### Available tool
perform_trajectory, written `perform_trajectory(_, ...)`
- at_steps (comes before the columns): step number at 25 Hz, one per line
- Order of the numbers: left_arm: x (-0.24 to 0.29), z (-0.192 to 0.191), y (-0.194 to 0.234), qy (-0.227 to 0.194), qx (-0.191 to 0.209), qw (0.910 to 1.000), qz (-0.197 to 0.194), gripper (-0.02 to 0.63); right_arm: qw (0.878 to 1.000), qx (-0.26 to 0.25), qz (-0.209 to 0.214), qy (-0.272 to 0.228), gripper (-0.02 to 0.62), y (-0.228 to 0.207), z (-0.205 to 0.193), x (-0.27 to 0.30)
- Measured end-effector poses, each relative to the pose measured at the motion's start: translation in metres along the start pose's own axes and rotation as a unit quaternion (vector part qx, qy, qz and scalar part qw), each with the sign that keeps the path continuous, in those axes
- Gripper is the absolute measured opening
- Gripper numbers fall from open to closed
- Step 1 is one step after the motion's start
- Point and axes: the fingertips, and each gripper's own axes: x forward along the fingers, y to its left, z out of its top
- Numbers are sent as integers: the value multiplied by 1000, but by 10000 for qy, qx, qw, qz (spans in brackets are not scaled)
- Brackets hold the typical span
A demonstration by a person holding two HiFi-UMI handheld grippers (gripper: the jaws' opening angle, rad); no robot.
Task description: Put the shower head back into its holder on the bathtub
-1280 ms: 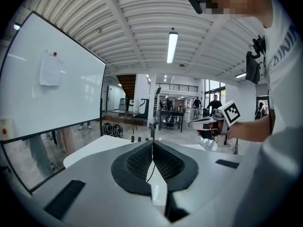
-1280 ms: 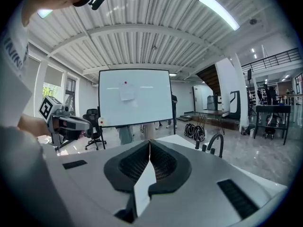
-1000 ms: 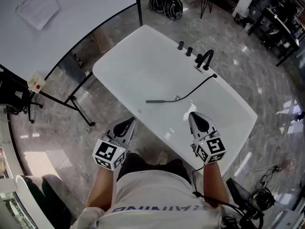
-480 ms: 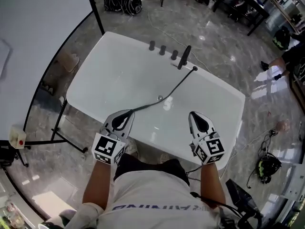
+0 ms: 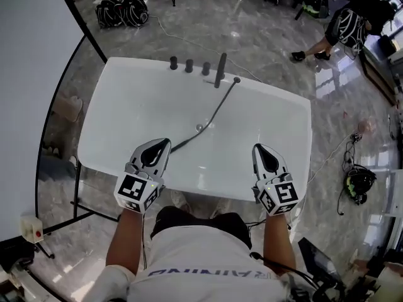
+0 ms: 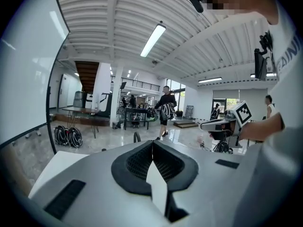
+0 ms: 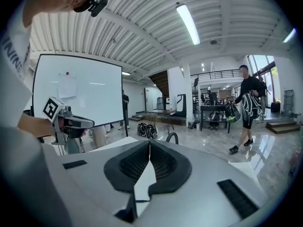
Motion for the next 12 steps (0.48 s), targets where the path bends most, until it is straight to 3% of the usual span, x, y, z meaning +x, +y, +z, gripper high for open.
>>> perform_trajectory(4,22,7,-29,111,141,9998,58,18,9998,68,187,-68,12,-25,-5,-10)
perform_trajectory(12,17,-14,-46,193,-126,9991,357,18,9962,-100,868,19,12,-19,-17,6)
